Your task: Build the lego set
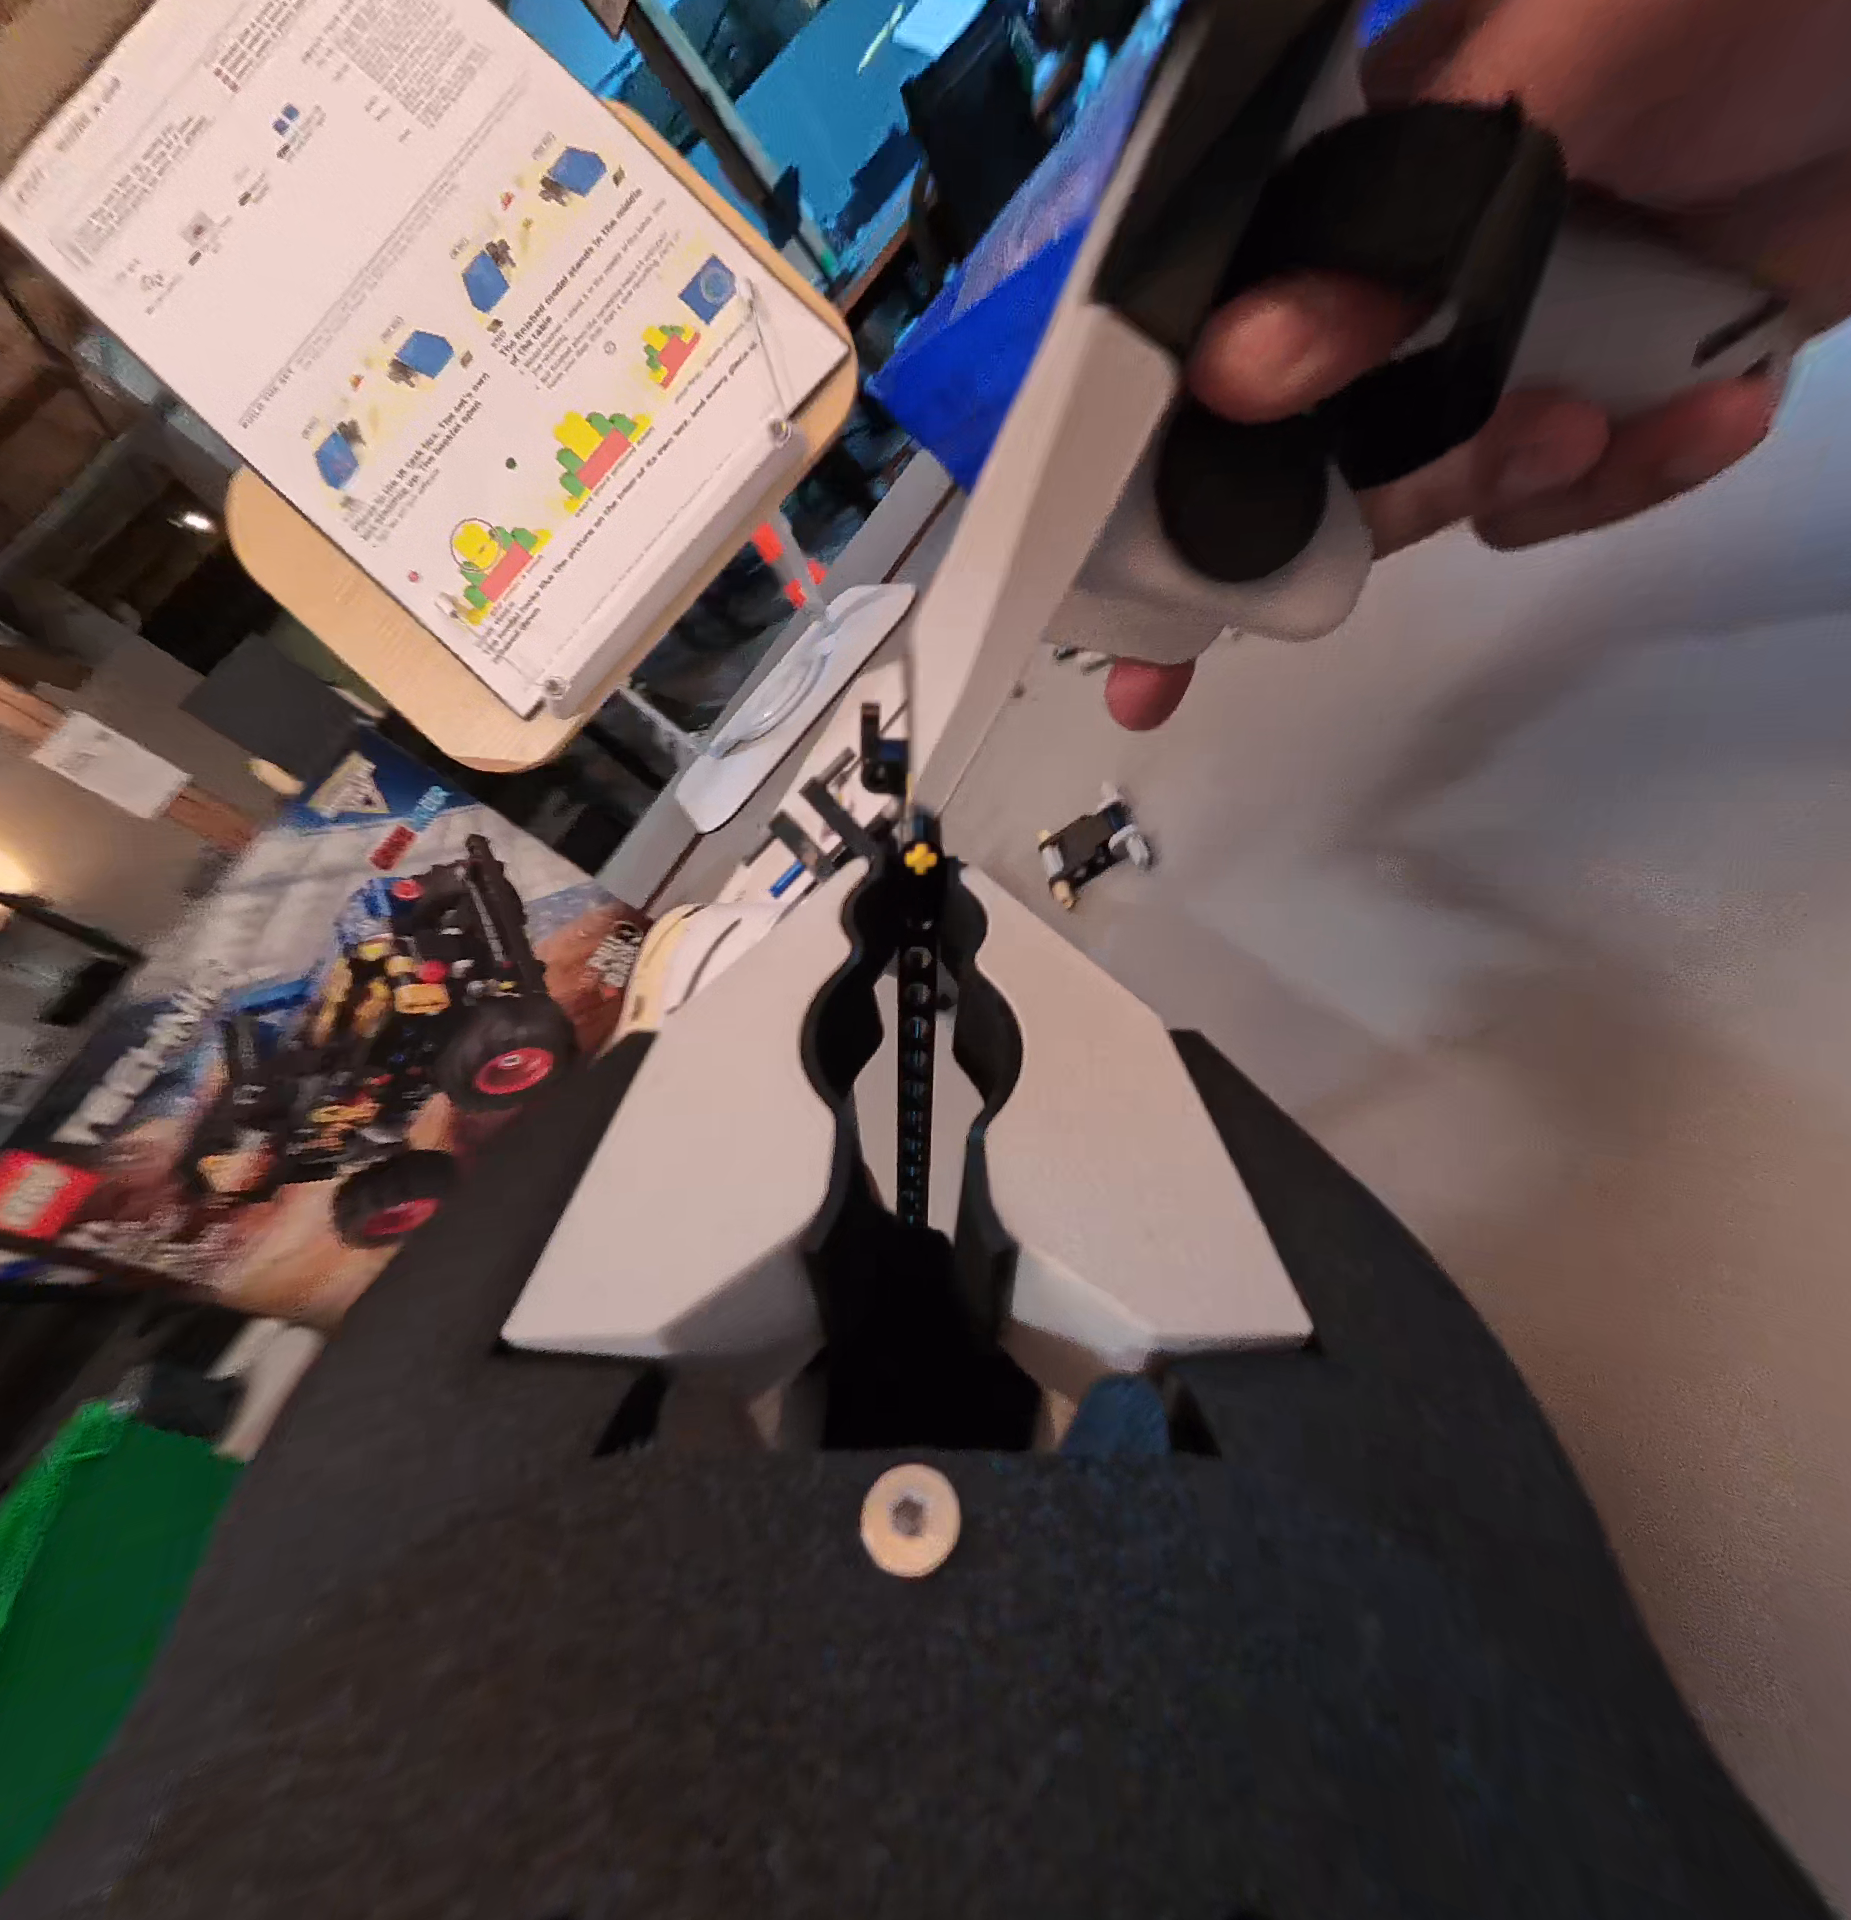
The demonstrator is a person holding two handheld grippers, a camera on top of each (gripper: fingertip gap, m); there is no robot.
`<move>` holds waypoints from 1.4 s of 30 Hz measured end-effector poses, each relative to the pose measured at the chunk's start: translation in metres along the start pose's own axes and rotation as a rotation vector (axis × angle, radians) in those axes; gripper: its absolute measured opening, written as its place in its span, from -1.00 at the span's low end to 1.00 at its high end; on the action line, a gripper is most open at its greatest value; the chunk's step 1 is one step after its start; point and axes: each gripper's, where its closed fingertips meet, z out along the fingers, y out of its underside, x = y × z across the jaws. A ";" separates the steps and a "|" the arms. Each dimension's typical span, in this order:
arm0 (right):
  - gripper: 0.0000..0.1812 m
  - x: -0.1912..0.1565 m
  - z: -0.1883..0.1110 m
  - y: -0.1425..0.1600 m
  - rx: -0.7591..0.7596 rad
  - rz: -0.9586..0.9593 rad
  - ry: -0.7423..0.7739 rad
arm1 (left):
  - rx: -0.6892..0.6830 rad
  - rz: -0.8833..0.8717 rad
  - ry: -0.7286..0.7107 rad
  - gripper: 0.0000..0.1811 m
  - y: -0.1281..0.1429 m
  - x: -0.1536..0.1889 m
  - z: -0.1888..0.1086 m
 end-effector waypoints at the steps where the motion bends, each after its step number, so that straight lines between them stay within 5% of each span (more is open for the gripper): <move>1: -0.35 -0.001 -0.006 -0.005 0.029 -0.045 -0.033 | 0.033 -0.083 0.036 -0.94 -0.003 -0.003 -0.002; 6: -0.55 0.004 -0.032 -0.028 0.119 -0.222 -0.142 | 0.256 -0.656 0.373 -0.94 -0.031 -0.014 -0.018; 8: -0.59 -0.017 -0.038 -0.034 0.150 -0.204 -0.320 | 0.318 -0.853 0.512 -0.94 -0.038 -0.013 -0.022; 12: -0.55 -0.029 -0.029 -0.029 0.113 -0.172 -0.437 | 0.411 -1.059 0.652 -0.94 -0.044 -0.012 -0.027; 18: -0.83 -0.036 -0.024 -0.027 0.128 -0.151 -0.480 | 0.390 -1.058 0.703 -0.94 -0.044 -0.001 -0.025; 42: -0.83 -0.030 -0.025 -0.009 0.059 -0.104 -0.507 | 0.214 -0.894 0.744 -0.94 -0.031 0.015 -0.022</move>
